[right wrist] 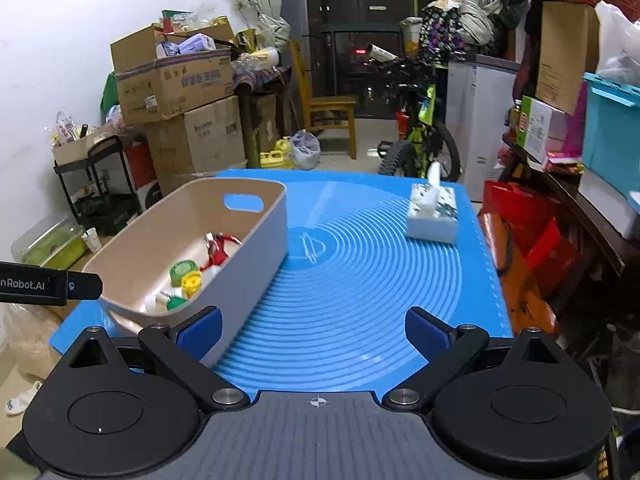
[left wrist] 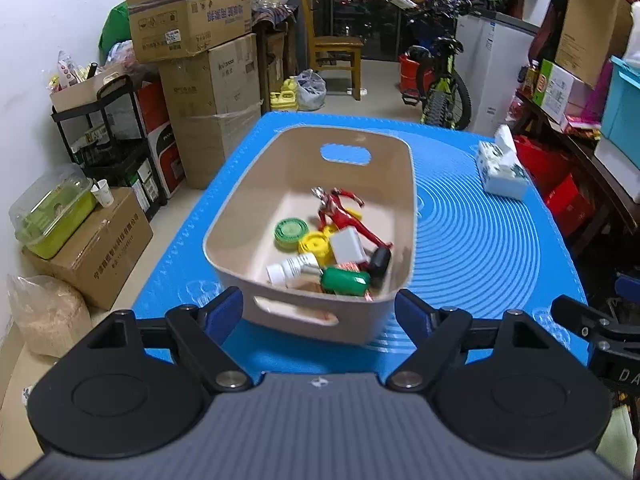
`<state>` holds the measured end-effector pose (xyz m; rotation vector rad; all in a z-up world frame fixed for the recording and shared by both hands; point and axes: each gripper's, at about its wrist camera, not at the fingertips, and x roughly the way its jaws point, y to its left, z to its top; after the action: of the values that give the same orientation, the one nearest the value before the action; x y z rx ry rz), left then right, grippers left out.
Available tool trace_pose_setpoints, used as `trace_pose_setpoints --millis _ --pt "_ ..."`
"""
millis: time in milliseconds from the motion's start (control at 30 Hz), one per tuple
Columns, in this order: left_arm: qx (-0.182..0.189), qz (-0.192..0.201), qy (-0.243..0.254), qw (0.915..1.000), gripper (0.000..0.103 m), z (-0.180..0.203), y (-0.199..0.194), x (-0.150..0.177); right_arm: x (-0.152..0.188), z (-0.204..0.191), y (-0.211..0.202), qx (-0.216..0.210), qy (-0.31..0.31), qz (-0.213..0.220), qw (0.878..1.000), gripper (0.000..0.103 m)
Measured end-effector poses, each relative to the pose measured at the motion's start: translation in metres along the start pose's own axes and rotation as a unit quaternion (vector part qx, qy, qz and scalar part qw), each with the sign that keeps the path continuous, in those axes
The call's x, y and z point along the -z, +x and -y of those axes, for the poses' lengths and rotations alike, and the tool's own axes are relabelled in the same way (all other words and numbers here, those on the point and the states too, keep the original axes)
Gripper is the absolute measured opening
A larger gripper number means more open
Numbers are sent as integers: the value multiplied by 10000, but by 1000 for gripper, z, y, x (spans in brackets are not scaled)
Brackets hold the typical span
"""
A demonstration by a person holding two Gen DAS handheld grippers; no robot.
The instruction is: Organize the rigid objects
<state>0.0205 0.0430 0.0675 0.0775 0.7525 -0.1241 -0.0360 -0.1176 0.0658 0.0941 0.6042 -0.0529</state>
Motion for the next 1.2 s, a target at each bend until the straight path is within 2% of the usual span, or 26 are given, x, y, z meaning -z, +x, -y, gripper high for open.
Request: trace_pose_setpoints --millis 333,533,833,1200 --pt "148 -58 267 9995 83 25 -8 31 32 18 -25 140 265 -107 9995 98" --pt "170 -141 150 9996 83 30 -6 47 46 20 -24 244 377 -170 9988 99" --pt "185 -198 202 9994 83 32 1 58 55 16 -19 423 325 -236 9983 100" --pt "308 -267 211 9989 83 34 5 63 61 24 -10 488 573 -400 9964 100"
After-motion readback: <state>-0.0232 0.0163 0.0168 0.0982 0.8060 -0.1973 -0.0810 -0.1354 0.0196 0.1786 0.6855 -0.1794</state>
